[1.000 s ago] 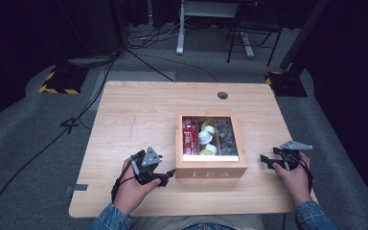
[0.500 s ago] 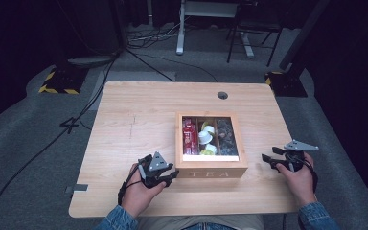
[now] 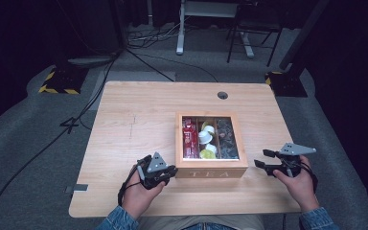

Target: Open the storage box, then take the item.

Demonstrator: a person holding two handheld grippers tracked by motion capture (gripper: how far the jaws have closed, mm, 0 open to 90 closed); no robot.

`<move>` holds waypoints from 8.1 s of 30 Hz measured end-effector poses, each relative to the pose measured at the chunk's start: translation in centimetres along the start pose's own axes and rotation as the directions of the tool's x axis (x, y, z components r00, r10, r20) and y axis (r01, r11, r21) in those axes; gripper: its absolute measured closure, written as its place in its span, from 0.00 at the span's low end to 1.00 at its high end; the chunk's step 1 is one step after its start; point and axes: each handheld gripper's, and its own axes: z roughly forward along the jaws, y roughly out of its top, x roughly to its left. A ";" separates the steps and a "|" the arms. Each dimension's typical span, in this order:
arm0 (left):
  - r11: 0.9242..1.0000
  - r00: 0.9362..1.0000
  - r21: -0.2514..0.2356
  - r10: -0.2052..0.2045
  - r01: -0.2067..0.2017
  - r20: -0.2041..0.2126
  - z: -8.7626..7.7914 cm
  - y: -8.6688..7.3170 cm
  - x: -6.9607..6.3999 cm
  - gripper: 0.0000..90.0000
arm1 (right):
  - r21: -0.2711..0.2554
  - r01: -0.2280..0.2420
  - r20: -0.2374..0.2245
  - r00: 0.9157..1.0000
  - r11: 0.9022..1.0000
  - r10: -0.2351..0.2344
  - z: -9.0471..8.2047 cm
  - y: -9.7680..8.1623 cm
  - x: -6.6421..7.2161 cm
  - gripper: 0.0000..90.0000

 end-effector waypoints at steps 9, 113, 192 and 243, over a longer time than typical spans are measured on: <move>1.000 1.000 -0.007 0.019 -0.019 0.000 -0.1 0.1 -0.1 0.92 | 0.039 0.074 -0.107 0.992 0.997 -0.069 -0.2 0.8 1.9 0.42; 0.989 0.981 -0.130 -0.097 0.076 -0.166 -3.6 -1.2 6.0 0.55 | -0.319 0.195 -0.006 0.978 0.928 -0.207 -0.1 19.7 -1.5 0.60; 0.993 0.982 -0.052 -0.114 0.108 -0.150 -2.3 -2.2 7.0 0.43 | -0.169 -0.035 0.092 0.994 0.985 0.051 12.1 18.2 -6.9 0.30; 0.985 0.976 0.063 -0.146 0.158 -0.161 -1.7 -4.9 8.1 0.34 | -0.049 0.151 -0.247 0.956 0.987 -0.158 10.5 17.2 8.1 0.28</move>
